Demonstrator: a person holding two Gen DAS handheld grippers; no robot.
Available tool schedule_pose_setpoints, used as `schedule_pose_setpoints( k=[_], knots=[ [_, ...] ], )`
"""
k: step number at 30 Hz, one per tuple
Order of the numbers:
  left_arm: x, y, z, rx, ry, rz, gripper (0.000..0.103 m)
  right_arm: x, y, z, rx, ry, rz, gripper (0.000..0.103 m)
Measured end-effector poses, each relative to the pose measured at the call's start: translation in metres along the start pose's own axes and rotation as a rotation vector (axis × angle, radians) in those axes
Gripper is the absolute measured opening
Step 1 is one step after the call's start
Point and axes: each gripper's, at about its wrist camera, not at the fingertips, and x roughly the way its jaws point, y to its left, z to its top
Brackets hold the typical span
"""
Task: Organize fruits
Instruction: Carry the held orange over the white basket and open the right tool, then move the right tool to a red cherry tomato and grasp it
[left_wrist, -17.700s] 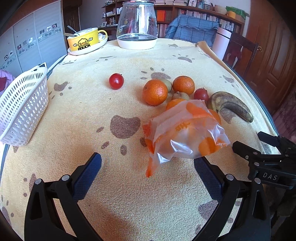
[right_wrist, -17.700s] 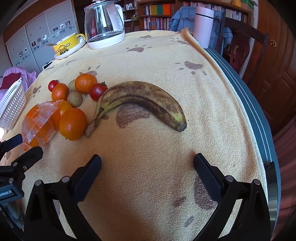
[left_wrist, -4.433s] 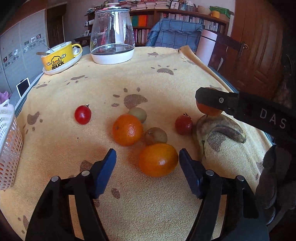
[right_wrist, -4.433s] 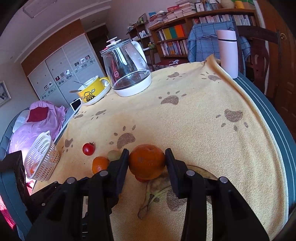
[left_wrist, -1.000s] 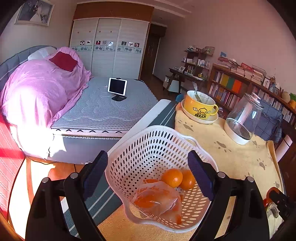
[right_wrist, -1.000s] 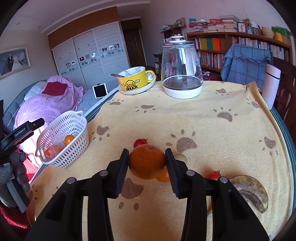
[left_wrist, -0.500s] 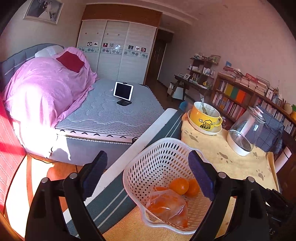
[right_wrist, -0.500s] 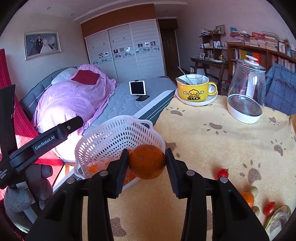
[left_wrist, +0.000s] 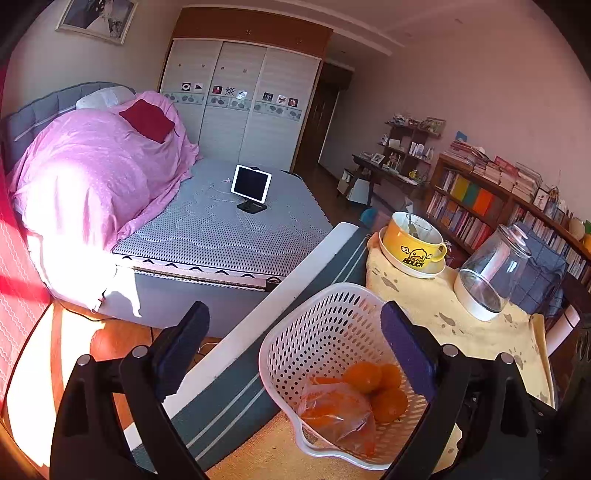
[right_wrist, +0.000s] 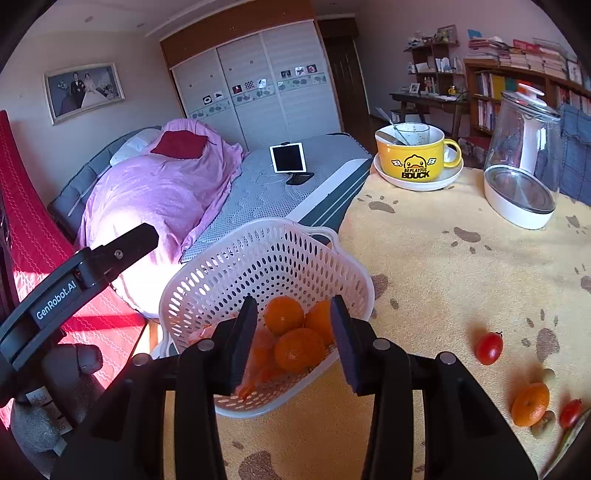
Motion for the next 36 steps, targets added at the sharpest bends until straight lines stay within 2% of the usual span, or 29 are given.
schedule_pose_setpoints(
  k=[24, 36],
  knots=[
    [-0.005, -0.02, -0.007, 0.044, 0.0, -0.037, 0.096, -0.025, -0.054, -0.03, 0.112, 0.001, -0.097, 0.042],
    [-0.008, -0.035, -0.014, 0.085, 0.004, -0.058, 0.096, -0.052, -0.104, -0.048, 0.139, 0.014, -0.217, 0.042]
  ],
)
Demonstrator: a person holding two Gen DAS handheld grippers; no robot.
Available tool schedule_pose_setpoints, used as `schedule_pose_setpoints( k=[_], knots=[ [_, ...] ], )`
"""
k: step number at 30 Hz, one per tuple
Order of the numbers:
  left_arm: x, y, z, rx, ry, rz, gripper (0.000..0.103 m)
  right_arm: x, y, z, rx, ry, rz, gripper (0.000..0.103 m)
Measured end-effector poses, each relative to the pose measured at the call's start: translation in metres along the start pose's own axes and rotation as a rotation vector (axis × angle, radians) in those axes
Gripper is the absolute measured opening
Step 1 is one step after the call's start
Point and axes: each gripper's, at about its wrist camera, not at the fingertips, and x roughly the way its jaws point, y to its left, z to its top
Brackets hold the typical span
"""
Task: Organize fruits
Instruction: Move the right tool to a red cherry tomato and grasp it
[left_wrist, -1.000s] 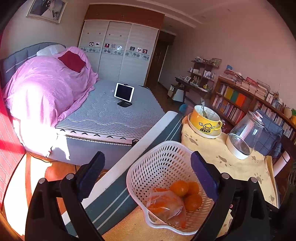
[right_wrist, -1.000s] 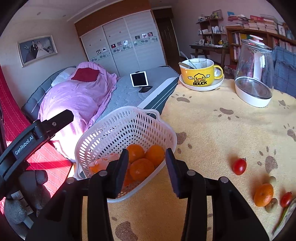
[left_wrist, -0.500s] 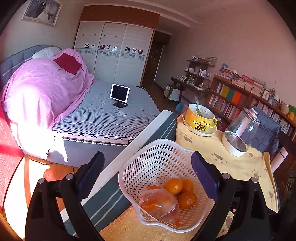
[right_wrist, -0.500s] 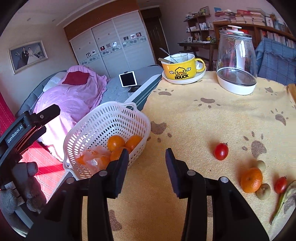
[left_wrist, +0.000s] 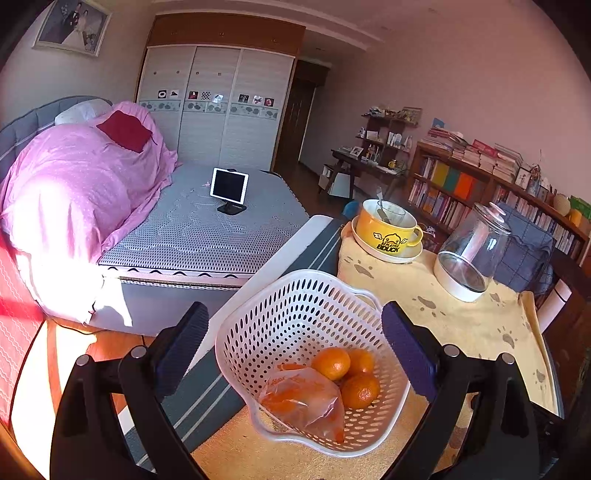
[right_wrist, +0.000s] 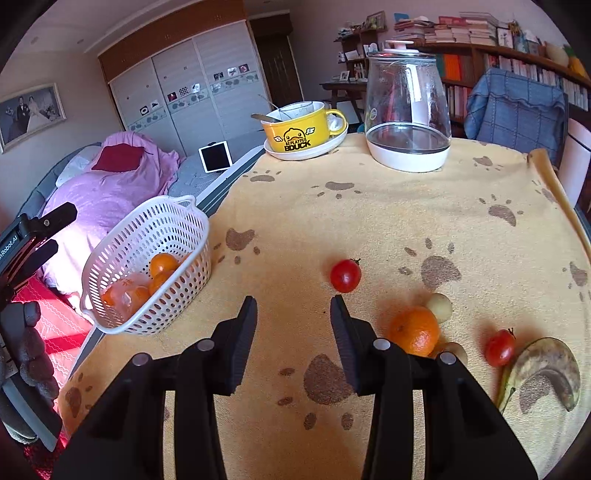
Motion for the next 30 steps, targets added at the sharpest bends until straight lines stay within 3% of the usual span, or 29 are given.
schedule_pose_setpoints(
  k=[14, 20, 30],
  knots=[
    [0.0, -0.019, -0.009, 0.055, 0.014, -0.022, 0.096, -0.034, -0.092, -0.002, 0.032, 0.006, -0.182, 0.042],
    [0.002, -0.029, -0.015, 0.085, 0.026, -0.037, 0.096, -0.04, -0.127, -0.005, 0.066, 0.033, -0.218, 0.042],
    [-0.004, -0.06, -0.03, 0.16, 0.053, -0.109, 0.096, -0.012, -0.122, -0.013, -0.1, 0.155, -0.232, 0.042]
  ],
)
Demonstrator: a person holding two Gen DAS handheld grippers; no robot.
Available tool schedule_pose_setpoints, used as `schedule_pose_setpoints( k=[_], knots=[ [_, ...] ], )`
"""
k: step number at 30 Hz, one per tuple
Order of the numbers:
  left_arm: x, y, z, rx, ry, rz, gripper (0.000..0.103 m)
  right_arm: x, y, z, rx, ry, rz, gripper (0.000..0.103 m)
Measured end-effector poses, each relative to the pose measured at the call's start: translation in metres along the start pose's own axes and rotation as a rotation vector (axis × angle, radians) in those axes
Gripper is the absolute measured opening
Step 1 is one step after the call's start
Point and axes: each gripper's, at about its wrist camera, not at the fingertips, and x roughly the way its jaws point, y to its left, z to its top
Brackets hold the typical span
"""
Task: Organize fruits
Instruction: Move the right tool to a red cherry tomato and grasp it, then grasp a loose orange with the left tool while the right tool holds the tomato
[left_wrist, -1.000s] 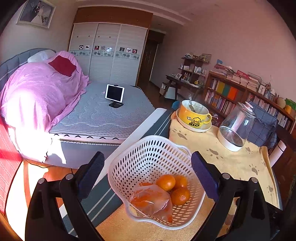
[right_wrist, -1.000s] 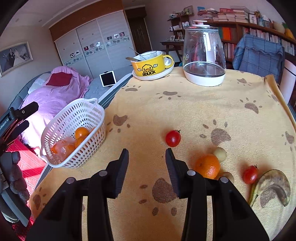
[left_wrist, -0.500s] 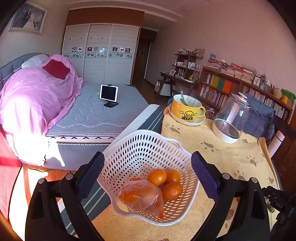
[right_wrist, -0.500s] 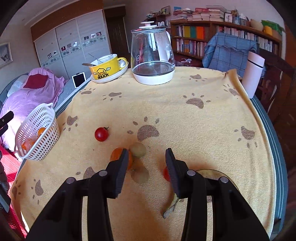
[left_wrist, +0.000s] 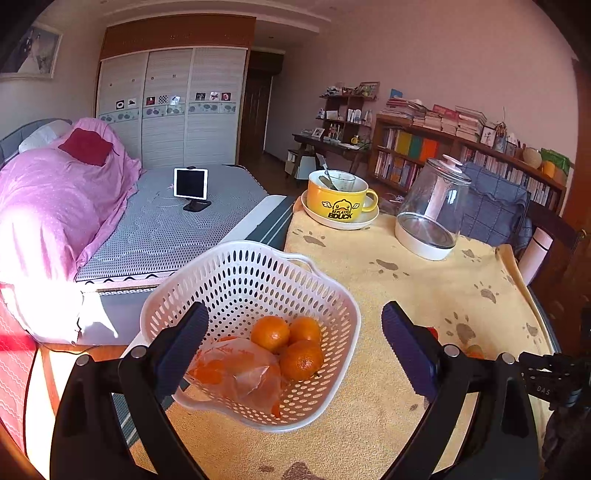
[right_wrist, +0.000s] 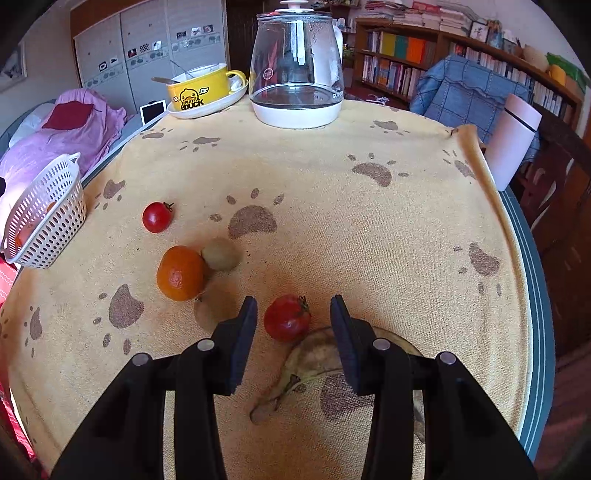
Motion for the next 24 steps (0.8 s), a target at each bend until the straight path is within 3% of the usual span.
schedule_pose_setpoints(
  k=[7, 17, 21, 24],
  knots=[
    [0.003, -0.034, -0.012, 0.088, 0.022, -0.061, 0.096, 0.009, 0.015, -0.001, -0.145, 0.037, -0.02, 0.042],
    [0.011, -0.07, -0.032, 0.182, 0.067, -0.118, 0.096, 0.02, 0.019, 0.004, -0.242, 0.088, 0.014, 0.042],
    [0.015, -0.079, -0.038, 0.204, 0.081, -0.129, 0.096, 0.02, 0.02, 0.003, -0.251, 0.086, 0.009, 0.039],
    [0.018, -0.083, -0.042, 0.214, 0.094, -0.129, 0.096, 0.02, 0.016, 0.004, -0.229, 0.081, 0.0, 0.03]
  ],
)
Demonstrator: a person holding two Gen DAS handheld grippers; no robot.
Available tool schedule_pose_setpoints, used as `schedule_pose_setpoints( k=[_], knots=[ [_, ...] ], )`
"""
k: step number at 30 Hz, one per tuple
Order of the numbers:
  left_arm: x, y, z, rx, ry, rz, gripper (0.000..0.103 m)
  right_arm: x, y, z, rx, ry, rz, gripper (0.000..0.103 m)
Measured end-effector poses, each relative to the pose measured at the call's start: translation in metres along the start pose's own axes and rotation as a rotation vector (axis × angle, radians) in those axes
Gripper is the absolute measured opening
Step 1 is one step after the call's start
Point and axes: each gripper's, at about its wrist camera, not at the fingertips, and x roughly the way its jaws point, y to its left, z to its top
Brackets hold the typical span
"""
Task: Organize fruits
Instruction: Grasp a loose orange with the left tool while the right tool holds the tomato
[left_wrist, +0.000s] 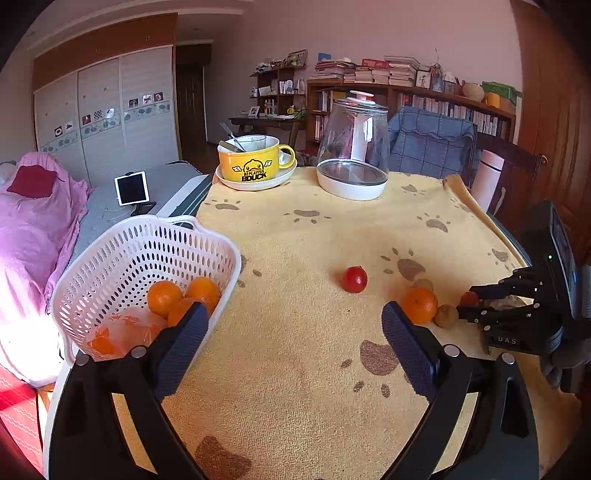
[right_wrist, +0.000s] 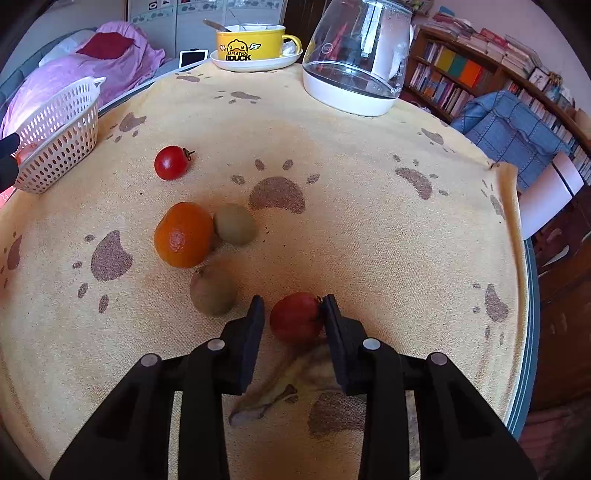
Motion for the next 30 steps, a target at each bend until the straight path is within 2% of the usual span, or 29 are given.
schedule_pose_setpoints(
  k=[5, 19, 25, 30],
  knots=[
    [0.006, -0.003, -0.003, 0.003, 0.021, 0.002, 0.096, -0.004, -0.004, -0.001, 0.06, -0.02, 0.007, 0.029],
    [0.028, -0.034, -0.004, 0.05, 0.081, -0.048, 0.096, -0.039, -0.03, -0.015, 0.379, -0.206, 0.083, 0.029],
    [0.041, -0.061, -0.002, 0.09, 0.107, -0.1, 0.096, -0.046, -0.036, -0.026, 0.429, -0.267, 0.055, 0.029],
    [0.057, -0.081, 0.0, 0.115, 0.128, -0.142, 0.096, -0.046, -0.036, -0.033, 0.449, -0.282, 0.078, 0.029]
  ],
)
